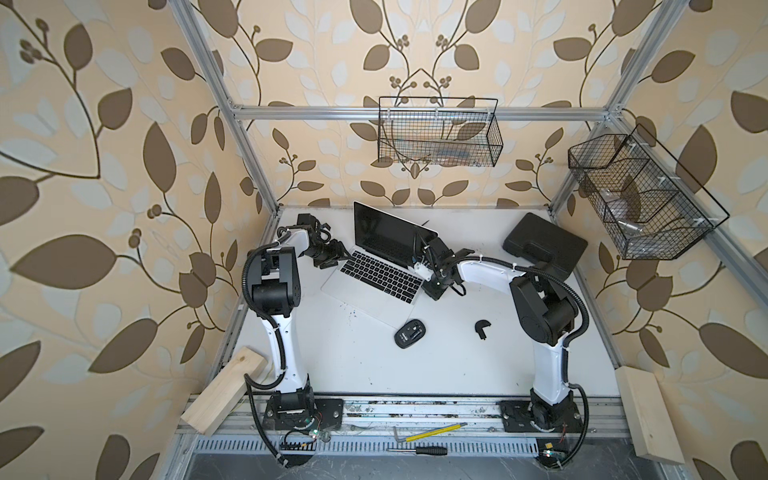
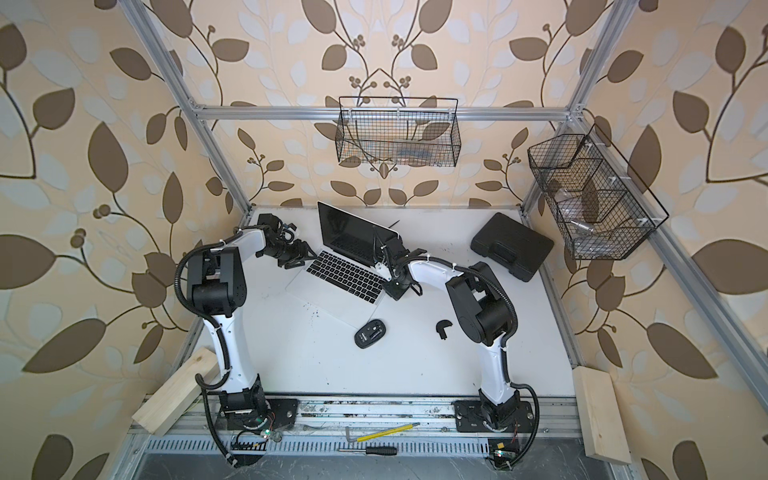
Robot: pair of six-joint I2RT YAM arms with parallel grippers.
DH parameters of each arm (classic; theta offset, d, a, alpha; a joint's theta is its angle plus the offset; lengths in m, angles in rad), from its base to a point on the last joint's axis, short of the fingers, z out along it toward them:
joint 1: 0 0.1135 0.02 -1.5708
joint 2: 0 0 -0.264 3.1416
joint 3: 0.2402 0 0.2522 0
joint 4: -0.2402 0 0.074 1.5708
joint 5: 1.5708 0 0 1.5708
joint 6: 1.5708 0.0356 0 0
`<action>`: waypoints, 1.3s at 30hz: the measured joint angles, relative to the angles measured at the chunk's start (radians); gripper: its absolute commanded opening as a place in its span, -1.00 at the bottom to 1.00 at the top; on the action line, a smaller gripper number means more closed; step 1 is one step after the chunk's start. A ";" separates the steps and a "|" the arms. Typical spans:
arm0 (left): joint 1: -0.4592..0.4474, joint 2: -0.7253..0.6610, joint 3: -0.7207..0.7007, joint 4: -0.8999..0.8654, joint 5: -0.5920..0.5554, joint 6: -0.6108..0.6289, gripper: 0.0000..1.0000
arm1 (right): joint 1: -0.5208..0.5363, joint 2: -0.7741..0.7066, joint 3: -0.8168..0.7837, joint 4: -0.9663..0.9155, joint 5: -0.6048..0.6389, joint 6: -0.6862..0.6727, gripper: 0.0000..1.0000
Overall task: Insert the wireless mouse receiver into the laptop
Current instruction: Insert the USB plug into the USB port.
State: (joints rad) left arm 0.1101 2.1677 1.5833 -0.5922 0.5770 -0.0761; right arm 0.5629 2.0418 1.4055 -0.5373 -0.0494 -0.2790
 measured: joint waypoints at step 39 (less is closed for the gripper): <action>0.002 0.054 0.075 -0.070 0.077 0.103 0.16 | 0.016 -0.013 -0.035 0.081 -0.043 -0.026 -0.97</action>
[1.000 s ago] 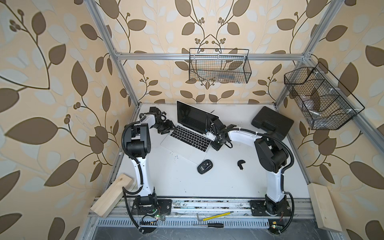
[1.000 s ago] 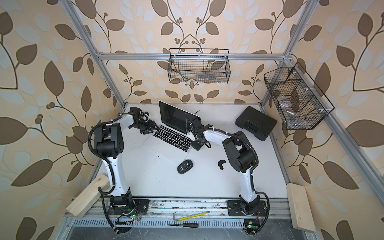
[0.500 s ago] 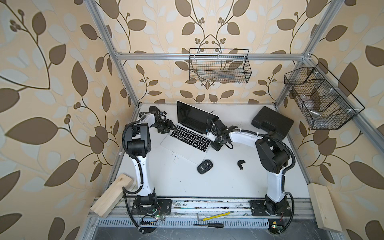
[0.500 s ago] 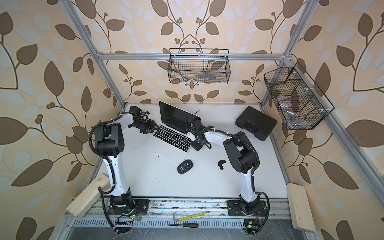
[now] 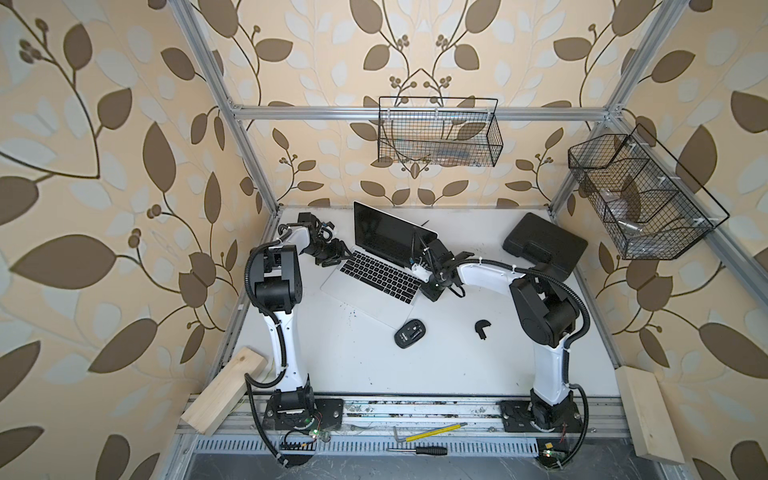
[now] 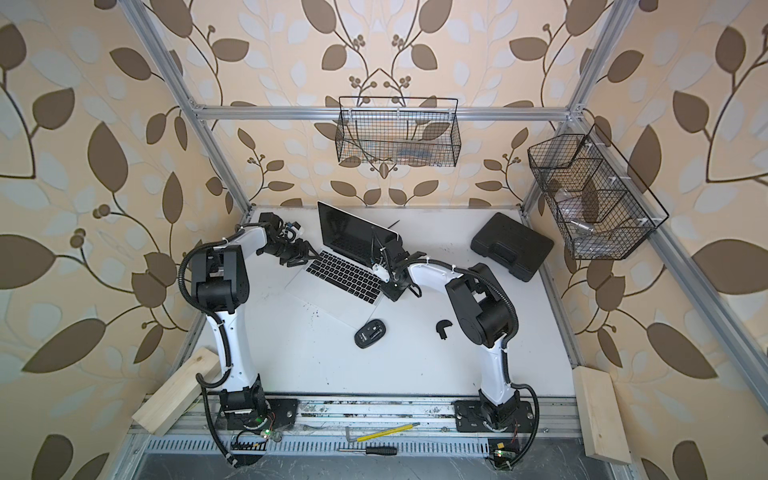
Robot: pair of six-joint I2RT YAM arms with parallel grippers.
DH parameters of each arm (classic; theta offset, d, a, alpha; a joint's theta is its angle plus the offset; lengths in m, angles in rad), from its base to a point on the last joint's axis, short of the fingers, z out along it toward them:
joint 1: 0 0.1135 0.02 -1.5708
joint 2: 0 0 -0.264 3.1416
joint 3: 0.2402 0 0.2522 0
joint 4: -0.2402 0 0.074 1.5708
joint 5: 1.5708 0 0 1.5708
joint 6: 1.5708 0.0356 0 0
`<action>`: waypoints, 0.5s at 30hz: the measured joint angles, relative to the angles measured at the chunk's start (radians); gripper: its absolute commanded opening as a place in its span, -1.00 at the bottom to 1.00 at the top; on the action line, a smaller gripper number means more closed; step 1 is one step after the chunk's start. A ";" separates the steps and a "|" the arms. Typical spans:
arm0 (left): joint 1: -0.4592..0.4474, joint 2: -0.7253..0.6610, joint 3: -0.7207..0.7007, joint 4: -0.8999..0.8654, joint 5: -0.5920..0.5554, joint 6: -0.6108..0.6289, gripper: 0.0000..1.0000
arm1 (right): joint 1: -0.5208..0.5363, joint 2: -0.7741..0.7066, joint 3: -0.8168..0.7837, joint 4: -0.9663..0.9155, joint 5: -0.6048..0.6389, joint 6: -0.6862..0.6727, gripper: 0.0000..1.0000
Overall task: Insert the wireless mouse receiver into the laptop
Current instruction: Insert the USB plug into the USB port.
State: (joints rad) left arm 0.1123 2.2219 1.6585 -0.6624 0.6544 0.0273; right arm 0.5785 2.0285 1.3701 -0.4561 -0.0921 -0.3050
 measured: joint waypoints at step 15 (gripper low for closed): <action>-0.003 -0.020 -0.028 0.039 -0.015 -0.053 0.28 | 0.026 -0.260 -0.221 0.189 0.058 0.184 -0.19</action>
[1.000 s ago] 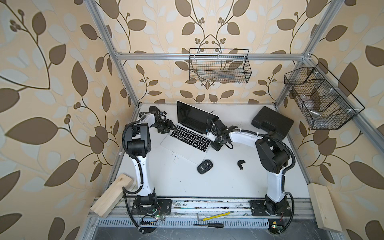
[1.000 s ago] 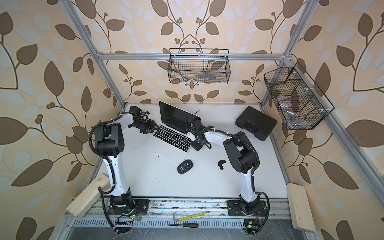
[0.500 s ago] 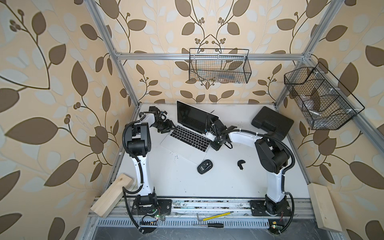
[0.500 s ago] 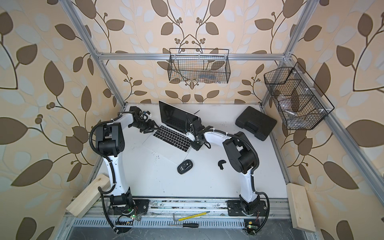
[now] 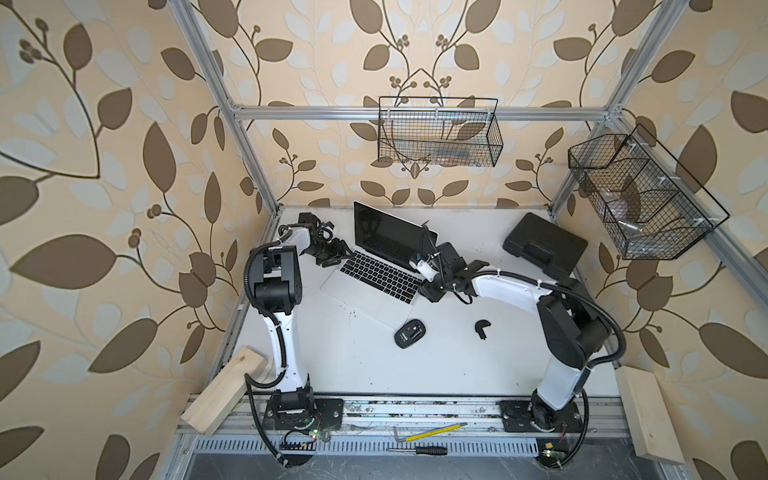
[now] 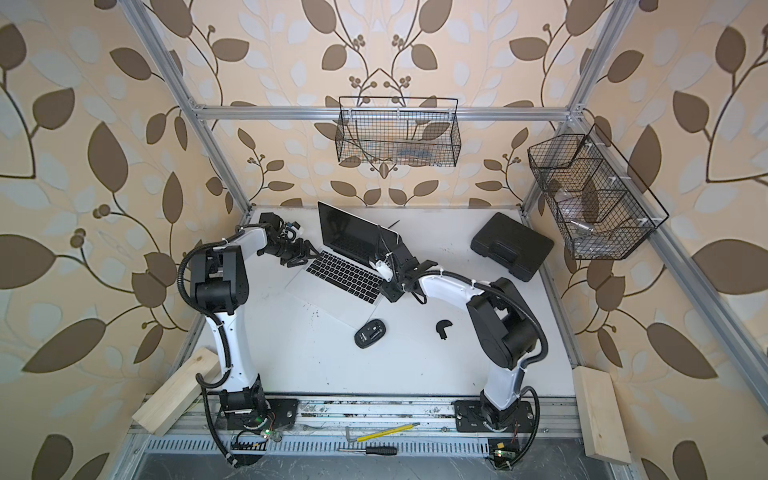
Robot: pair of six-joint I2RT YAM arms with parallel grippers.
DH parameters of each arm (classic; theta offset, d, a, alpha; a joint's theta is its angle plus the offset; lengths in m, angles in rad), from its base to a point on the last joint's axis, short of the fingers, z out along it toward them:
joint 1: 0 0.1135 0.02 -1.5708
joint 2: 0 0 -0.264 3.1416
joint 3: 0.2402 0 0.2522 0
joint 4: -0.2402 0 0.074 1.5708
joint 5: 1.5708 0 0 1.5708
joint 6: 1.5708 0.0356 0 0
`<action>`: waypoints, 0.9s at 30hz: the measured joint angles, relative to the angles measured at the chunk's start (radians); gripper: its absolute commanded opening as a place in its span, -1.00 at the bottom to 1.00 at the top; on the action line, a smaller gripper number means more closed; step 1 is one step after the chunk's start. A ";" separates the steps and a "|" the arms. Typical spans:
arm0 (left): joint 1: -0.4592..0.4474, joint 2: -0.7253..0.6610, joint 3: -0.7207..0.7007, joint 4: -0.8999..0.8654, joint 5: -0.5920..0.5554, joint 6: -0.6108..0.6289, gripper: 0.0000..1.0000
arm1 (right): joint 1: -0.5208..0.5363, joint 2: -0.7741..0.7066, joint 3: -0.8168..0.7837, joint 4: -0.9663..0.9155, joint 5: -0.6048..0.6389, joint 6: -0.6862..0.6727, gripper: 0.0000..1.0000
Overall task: Insert the wireless mouse receiver into the laptop
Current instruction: Insert the USB plug into the USB port.
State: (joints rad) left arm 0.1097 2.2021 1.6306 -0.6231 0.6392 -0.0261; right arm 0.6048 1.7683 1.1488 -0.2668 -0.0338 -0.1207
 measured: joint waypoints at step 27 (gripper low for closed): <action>0.000 -0.014 -0.021 0.026 -0.005 -0.012 0.33 | -0.012 0.143 -0.043 0.137 0.089 0.203 -0.34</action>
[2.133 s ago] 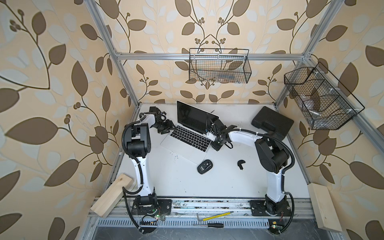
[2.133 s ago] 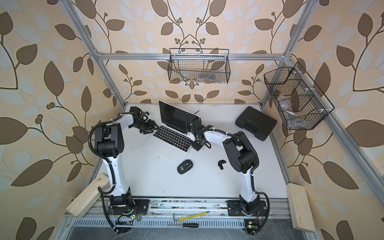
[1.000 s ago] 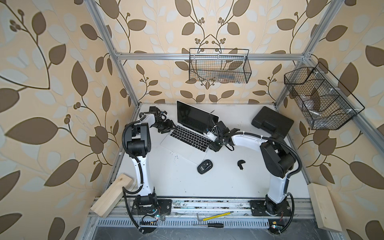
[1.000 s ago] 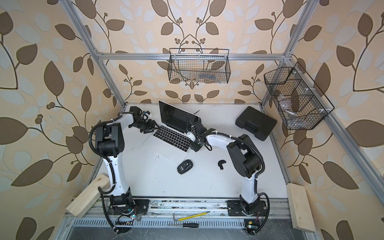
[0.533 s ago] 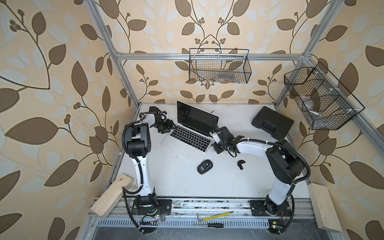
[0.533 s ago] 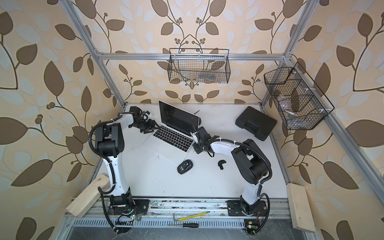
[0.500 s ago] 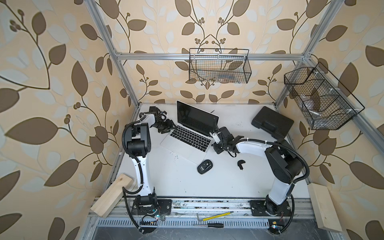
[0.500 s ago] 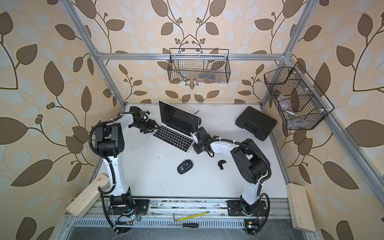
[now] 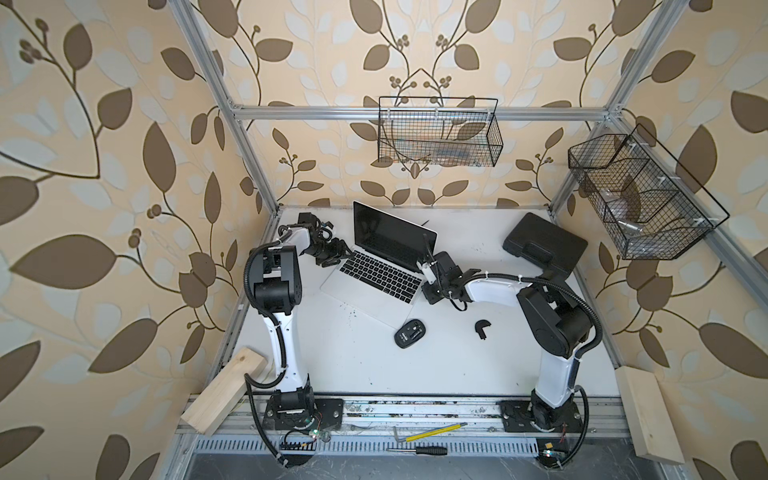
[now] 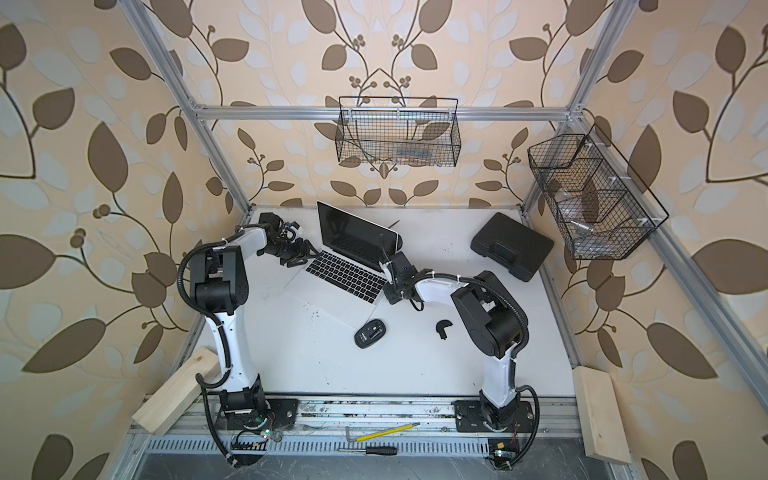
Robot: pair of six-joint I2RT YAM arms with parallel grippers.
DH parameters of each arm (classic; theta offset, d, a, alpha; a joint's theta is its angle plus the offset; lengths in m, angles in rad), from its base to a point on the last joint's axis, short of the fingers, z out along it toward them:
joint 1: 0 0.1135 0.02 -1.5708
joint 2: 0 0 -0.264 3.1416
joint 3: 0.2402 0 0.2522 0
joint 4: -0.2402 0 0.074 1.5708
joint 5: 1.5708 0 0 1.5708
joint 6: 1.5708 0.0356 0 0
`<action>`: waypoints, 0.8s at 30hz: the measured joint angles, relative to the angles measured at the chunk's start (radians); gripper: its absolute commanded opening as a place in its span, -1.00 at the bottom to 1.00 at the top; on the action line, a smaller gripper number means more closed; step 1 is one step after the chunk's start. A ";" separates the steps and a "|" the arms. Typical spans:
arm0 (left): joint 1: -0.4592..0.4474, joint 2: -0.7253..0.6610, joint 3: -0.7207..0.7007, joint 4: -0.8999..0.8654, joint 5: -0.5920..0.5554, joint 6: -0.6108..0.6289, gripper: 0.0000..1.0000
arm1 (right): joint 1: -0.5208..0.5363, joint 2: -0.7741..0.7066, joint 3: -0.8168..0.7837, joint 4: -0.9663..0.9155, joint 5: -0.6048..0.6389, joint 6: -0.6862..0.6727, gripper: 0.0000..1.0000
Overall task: Insert the wireless mouse receiver into the laptop
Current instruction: Insert the USB plug into the USB port, then pick up the lid from the center of the board.
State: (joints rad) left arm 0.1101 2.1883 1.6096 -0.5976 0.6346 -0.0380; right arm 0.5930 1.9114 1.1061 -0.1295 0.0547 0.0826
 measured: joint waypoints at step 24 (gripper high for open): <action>-0.227 -0.889 -0.708 0.110 -0.008 -0.101 0.61 | -0.315 -0.196 -0.025 -0.753 -0.223 -0.752 0.18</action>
State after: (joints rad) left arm -0.1173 1.2991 0.9016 -0.4877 0.6270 -0.1387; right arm 0.2775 1.7149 1.0809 -0.8829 -0.1684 -0.6689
